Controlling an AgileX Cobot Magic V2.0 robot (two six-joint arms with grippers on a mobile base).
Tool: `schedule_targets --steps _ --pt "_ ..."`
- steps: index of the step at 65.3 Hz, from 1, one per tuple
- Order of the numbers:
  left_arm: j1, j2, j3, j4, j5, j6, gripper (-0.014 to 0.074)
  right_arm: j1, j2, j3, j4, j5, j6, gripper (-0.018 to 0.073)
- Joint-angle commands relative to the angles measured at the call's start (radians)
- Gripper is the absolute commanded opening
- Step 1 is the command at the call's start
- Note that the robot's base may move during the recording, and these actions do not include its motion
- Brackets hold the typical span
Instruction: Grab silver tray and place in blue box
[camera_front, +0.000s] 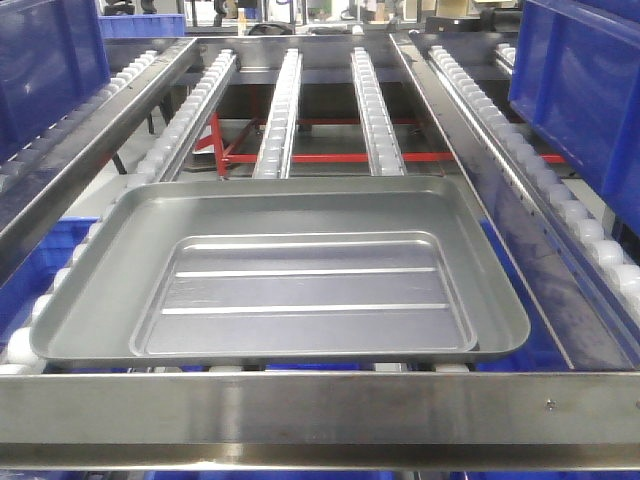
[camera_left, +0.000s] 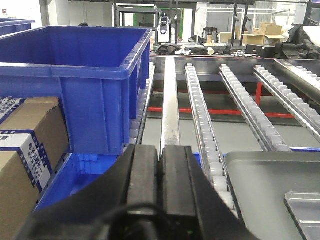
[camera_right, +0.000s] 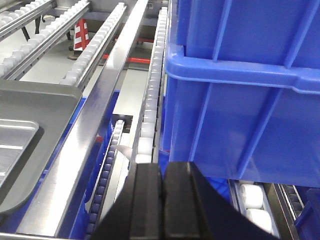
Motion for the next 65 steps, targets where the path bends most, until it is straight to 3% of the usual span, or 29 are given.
schedule_targets --steps 1,48,65 --pt "0.001 -0.017 -0.003 -0.001 -0.090 -0.005 -0.0104 0.001 -0.020 0.001 0.000 -0.088 0.000 0.0049" --pt "0.001 -0.017 -0.003 -0.001 -0.091 -0.005 -0.0104 0.001 -0.020 0.001 0.000 -0.102 -0.001 0.0049" --pt "0.001 -0.016 -0.003 0.012 -0.082 0.000 -0.0104 0.001 -0.020 0.001 0.000 -0.187 -0.001 0.0049"
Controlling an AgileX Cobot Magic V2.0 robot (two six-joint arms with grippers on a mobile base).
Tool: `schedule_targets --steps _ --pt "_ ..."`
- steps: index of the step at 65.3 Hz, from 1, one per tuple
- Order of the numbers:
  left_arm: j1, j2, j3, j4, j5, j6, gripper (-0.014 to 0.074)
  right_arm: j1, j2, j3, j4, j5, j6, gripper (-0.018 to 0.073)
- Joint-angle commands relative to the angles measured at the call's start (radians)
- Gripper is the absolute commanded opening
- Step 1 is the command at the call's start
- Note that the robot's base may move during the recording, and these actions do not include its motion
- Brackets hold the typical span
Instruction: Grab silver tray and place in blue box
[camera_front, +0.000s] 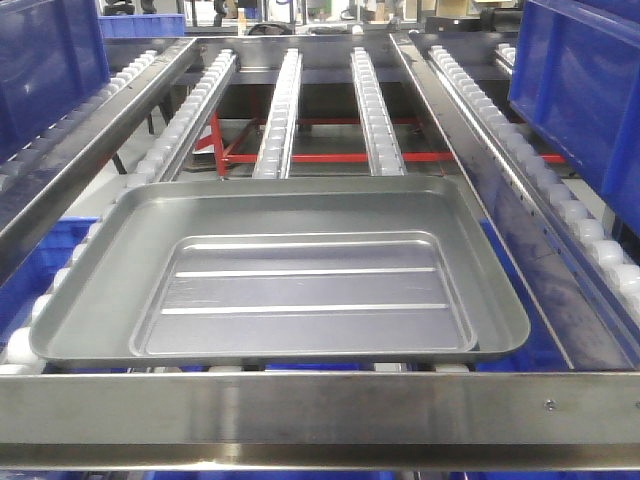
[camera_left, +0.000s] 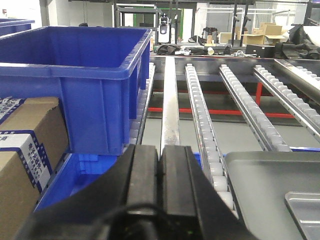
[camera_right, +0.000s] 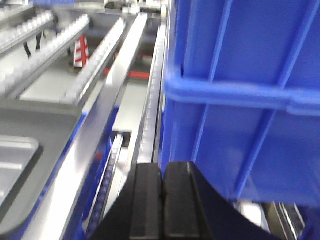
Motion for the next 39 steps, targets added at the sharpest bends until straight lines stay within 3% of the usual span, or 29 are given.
schedule_targets --steps 1,15,27,39 --pt "0.001 -0.016 -0.003 0.002 -0.082 0.000 -0.0104 0.001 -0.020 0.001 0.000 -0.115 -0.001 0.0049" --pt "-0.001 0.022 -0.052 0.000 -0.025 -0.005 -0.0104 0.002 0.009 -0.032 0.000 -0.089 0.004 0.0049" --pt "-0.001 0.229 -0.297 0.000 0.321 0.000 -0.0104 0.002 0.198 -0.237 0.000 0.088 0.004 0.0049" --pt "-0.001 0.563 -0.489 0.000 0.498 0.000 -0.0104 0.002 0.512 -0.446 0.000 0.345 0.004 0.0049"
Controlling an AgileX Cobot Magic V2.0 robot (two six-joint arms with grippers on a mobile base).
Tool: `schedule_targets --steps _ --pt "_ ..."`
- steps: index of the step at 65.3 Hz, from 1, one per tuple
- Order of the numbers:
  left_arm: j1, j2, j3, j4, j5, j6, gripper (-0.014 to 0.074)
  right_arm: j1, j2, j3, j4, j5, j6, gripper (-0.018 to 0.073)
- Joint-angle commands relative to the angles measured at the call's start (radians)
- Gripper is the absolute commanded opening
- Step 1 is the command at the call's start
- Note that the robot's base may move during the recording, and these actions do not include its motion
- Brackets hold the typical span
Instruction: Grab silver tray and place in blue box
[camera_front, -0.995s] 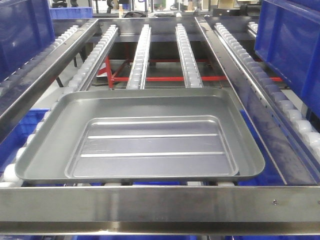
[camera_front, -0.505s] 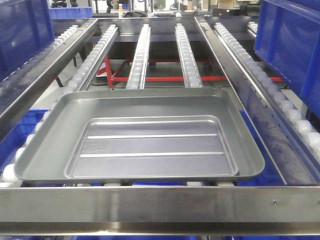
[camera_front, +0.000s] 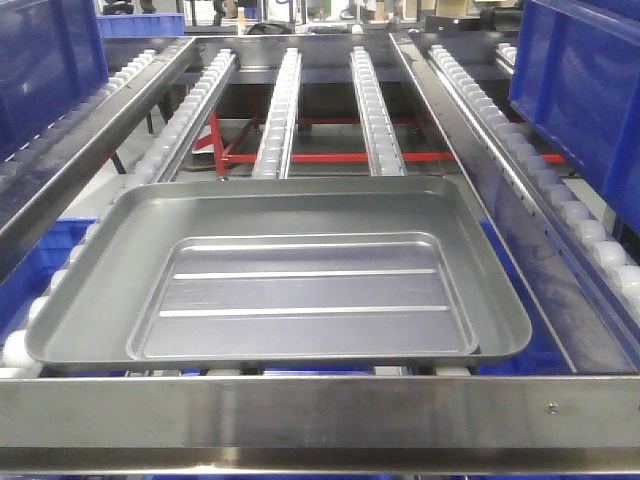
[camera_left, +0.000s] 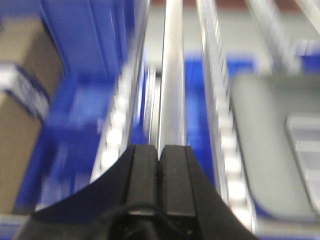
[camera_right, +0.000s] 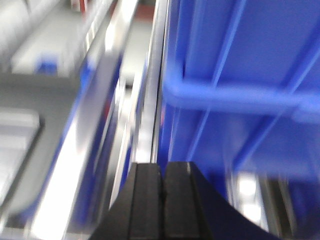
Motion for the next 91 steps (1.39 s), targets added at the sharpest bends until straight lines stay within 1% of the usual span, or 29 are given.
schedule_targets --steps 1,7,11,15,23,30,34,37,39,43,47,51,54,57,60,64,67,69,72,74,77,79,82,86,91 --pt "-0.001 0.163 -0.100 -0.002 0.014 0.000 -0.0104 0.002 0.152 -0.104 0.000 0.052 0.004 0.0049" --pt "-0.001 0.308 -0.146 -0.005 0.038 0.000 -0.0104 0.002 0.299 -0.148 0.000 0.089 0.004 0.0049" --pt "-0.001 0.385 -0.164 -0.047 0.038 0.000 -0.0104 0.002 0.382 -0.160 0.000 0.078 0.004 0.0049" --pt "-0.001 0.453 -0.172 -0.106 0.032 0.000 -0.0104 0.002 0.439 -0.161 0.000 0.057 0.004 0.0049" --pt "-0.001 0.567 -0.172 -0.228 0.019 0.000 -0.0104 0.002 0.543 -0.161 0.000 0.060 0.004 0.0049" --pt "-0.001 0.632 -0.174 -0.295 -0.019 0.000 -0.0104 0.002 0.596 -0.161 0.021 0.054 0.005 0.0049" --pt "-0.001 0.660 -0.189 -0.301 -0.013 0.000 -0.0104 0.002 0.625 -0.164 0.038 0.035 0.005 0.0049" --pt "-0.012 0.677 -0.212 -0.312 0.010 0.000 -0.0104 0.007 0.642 -0.183 0.051 0.073 0.005 0.0050" --pt "-0.029 0.685 -0.232 -0.314 0.028 0.000 -0.0104 0.023 0.661 -0.209 0.059 0.128 0.005 0.0057" --pt "-0.096 0.693 -0.266 -0.314 0.033 0.000 -0.0104 0.074 0.698 -0.258 0.066 0.190 0.009 0.0060" --pt "-0.167 0.705 -0.295 -0.303 0.009 0.000 -0.0103 0.129 0.735 -0.293 0.066 0.179 0.042 0.0060" --pt "-0.257 0.731 -0.331 -0.292 -0.008 0.000 -0.0097 0.171 0.777 -0.331 0.065 0.143 0.123 0.0060" --pt "-0.303 0.758 -0.353 -0.292 -0.008 -0.018 -0.0096 0.195 0.812 -0.354 0.059 0.130 0.171 0.0060" --pt "-0.340 0.795 -0.382 -0.292 -0.003 -0.056 -0.0096 0.222 0.844 -0.382 0.042 0.126 0.221 0.0061" --pt "-0.377 0.836 -0.410 -0.290 0.004 -0.113 -0.0096 0.246 0.882 -0.409 0.013 0.125 0.294 0.0062" --pt "-0.408 0.891 -0.450 -0.274 0.014 -0.170 -0.0096 0.282 0.930 -0.447 -0.047 0.132 0.376 0.0062" --pt "-0.428 0.929 -0.479 -0.226 0.028 -0.207 -0.0096 0.314 0.963 -0.473 -0.110 0.146 0.440 0.0062" --pt "-0.443 0.959 -0.503 -0.185 0.038 -0.247 -0.0096 0.331 0.980 -0.494 -0.147 0.153 0.500 0.0062" --pt "-0.462 0.997 -0.536 -0.095 0.063 -0.364 -0.0096 0.363 1.007 -0.524 -0.198 0.168 0.575 0.0062" --pt "-0.472 1.018 -0.555 -0.031 0.092 -0.423 -0.0096 0.379 1.025 -0.540 -0.220 0.175 0.606 0.0062" --pt "-0.490 1.049 -0.586 0.048 0.133 -0.510 -0.0096 0.405 1.049 -0.568 -0.225 0.187 0.640 0.0062" --pt "-0.500 1.066 -0.605 0.081 0.149 -0.548 -0.0096 0.423 1.062 -0.588 -0.224 0.192 0.652 0.0062" --pt "-0.516 1.082 -0.624 0.100 0.162 -0.590 -0.0096 0.446 1.082 -0.613 -0.221 0.200 0.664 0.0062" --pt "-0.529 1.099 -0.642 0.097 0.159 -0.600 -0.0096 0.477 1.117 -0.651 -0.221 0.208 0.677 0.0062" --pt "-0.539 1.110 -0.657 0.097 0.150 -0.616 -0.0096 0.499 1.167 -0.693 -0.221 0.217 0.692 0.0062"
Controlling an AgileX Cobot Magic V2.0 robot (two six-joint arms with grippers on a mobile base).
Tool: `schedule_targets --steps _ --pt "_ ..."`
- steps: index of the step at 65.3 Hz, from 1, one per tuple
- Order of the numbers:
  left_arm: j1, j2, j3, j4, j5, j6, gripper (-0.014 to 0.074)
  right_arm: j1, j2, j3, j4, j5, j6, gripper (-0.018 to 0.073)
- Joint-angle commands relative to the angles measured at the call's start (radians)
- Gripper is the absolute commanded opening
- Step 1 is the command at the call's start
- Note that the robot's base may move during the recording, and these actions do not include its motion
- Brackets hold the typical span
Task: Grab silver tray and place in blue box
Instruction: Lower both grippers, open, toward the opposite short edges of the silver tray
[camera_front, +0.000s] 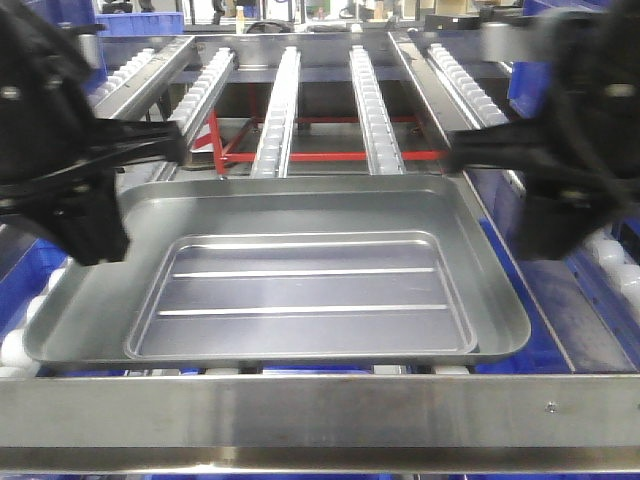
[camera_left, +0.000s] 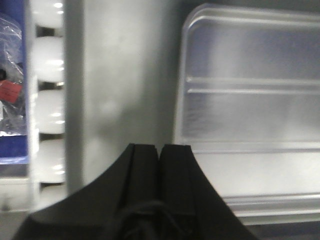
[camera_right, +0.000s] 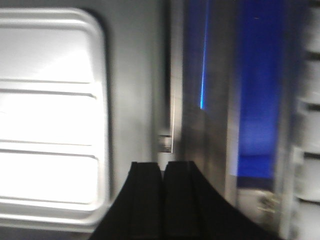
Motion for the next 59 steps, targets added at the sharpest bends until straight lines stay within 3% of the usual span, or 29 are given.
schedule_targets --steps 1,31,43,48,53,59 --pt "-0.019 -0.020 -0.047 0.016 -0.028 -0.045 -0.0096 0.027 0.023 -0.079 -0.025 -0.011 0.028 0.0062" --pt "-0.019 0.014 -0.049 0.055 -0.104 -0.045 -0.0096 0.042 0.139 -0.198 0.002 0.075 0.041 0.0060" --pt "-0.019 0.061 -0.049 0.002 -0.095 -0.045 -0.0092 0.058 0.139 -0.198 0.002 0.046 0.037 0.0066" --pt "-0.019 0.068 -0.049 -0.009 -0.086 -0.045 -0.0083 0.058 0.139 -0.198 0.002 0.027 0.036 0.0138" --pt "-0.019 0.068 -0.049 -0.009 -0.083 -0.045 -0.0059 0.059 0.139 -0.198 0.002 0.023 0.036 0.0265" --pt "-0.019 0.068 -0.049 -0.009 -0.086 -0.045 0.0012 0.059 0.139 -0.198 0.002 0.024 0.036 0.0383"
